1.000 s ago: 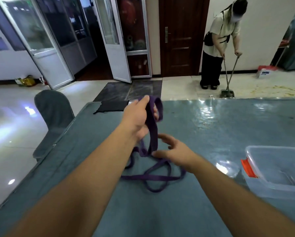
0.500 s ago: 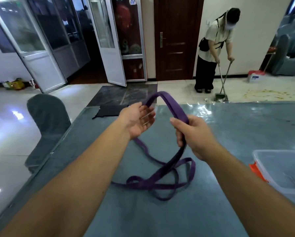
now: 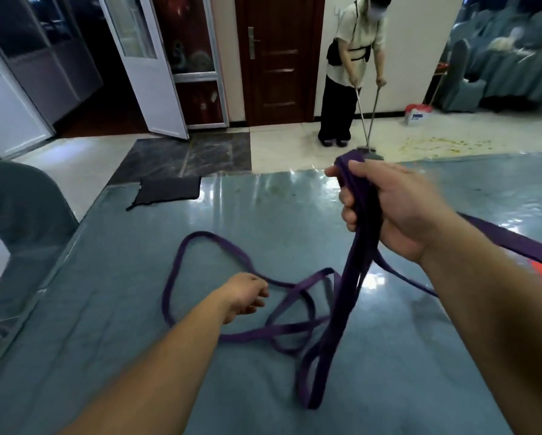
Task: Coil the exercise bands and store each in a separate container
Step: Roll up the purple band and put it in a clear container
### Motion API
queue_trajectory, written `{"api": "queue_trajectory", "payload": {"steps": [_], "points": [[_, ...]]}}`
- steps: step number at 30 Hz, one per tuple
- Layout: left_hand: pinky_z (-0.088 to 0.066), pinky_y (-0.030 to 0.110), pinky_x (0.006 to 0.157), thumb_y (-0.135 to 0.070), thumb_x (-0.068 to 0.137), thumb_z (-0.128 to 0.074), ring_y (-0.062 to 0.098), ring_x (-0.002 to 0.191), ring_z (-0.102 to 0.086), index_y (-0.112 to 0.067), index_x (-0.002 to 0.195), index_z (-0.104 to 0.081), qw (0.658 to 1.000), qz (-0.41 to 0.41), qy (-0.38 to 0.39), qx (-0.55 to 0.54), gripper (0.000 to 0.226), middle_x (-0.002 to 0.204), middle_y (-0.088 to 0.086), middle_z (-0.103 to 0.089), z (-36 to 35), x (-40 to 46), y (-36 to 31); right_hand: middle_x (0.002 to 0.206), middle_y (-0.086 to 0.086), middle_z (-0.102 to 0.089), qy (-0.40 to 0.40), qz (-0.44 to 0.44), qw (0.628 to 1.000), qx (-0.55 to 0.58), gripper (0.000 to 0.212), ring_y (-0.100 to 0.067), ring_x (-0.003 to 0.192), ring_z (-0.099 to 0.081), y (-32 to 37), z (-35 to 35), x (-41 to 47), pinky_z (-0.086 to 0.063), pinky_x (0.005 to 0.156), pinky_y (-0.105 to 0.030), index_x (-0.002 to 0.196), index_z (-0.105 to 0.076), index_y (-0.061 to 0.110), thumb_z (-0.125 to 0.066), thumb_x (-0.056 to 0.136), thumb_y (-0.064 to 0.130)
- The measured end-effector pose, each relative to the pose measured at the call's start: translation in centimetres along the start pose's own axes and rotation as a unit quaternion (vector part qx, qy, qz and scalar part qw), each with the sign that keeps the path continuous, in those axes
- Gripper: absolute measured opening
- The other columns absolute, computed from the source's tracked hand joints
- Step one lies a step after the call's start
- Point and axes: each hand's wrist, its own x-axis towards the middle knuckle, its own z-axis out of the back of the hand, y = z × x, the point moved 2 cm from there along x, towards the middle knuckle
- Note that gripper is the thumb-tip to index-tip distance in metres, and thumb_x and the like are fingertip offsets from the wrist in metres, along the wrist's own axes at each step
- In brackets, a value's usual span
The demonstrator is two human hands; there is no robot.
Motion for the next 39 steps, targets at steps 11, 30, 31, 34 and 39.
{"api": "queue_trajectory", "payload": {"steps": [11,30,31,34,39], "points": [[-0.048,0.032,0.105,-0.022,0.094,-0.063,0.028,0.129,-0.060,-0.014,0.143,-0.055,0.927,0.005,0.051,0.372,0.051,0.145,0.010,-0.060,-2.3,6.2,8.6,0.061,-0.006,-0.055,-0.157,-0.198,0.966,-0.057,0.031,-0.021,0.042,-0.045,-16.4,5.0,1.9,-0.040,0.046,-0.030,0.104,-0.069,0.002,-0.052,0.108,0.027],[-0.048,0.046,0.105,-0.012,0.101,-0.043,0.032,0.128,-0.054,-0.017,0.133,-0.053,0.808,-0.126,-0.052,0.573,0.034,0.137,0.010,-0.055,-0.3,14.2,6.6,0.064,-0.006,-0.058,-0.247,-0.233,0.939,-0.063,0.035,-0.019,0.048,-0.048,-26.6,6.1,1.5,-0.043,0.054,-0.036,0.094,-0.071,0.003,-0.056,0.104,0.034],[-0.047,0.047,0.106,-0.010,0.101,-0.043,0.032,0.130,-0.053,-0.017,0.136,-0.051,0.804,-0.139,-0.049,0.575,0.037,0.139,0.009,-0.053,-0.4,15.0,6.0,0.063,-0.006,-0.059,-0.253,-0.234,0.936,-0.070,0.036,-0.019,0.049,-0.049,-26.8,6.0,1.4,-0.044,0.055,-0.036,0.093,-0.071,0.003,-0.055,0.105,0.033],[-0.043,0.046,0.112,-0.006,0.102,-0.042,0.028,0.143,-0.042,-0.018,0.151,-0.040,0.795,-0.172,-0.023,0.581,0.051,0.156,0.005,-0.041,-1.1,17.2,4.9,0.063,-0.007,-0.058,-0.273,-0.241,0.929,-0.058,0.036,-0.017,0.049,-0.050,-27.2,5.8,1.1,-0.044,0.051,-0.033,0.089,-0.070,0.004,-0.055,0.107,0.031],[-0.027,0.042,0.126,-0.001,0.103,-0.035,0.020,0.160,-0.013,-0.018,0.166,-0.013,0.765,-0.174,0.034,0.619,0.069,0.174,0.000,-0.012,-2.9,20.2,4.8,0.060,-0.005,-0.058,-0.285,-0.252,0.922,-0.072,0.038,-0.020,0.048,-0.050,-27.9,5.6,0.9,-0.045,0.047,-0.030,0.095,-0.067,-0.006,-0.055,0.107,0.028]]}}
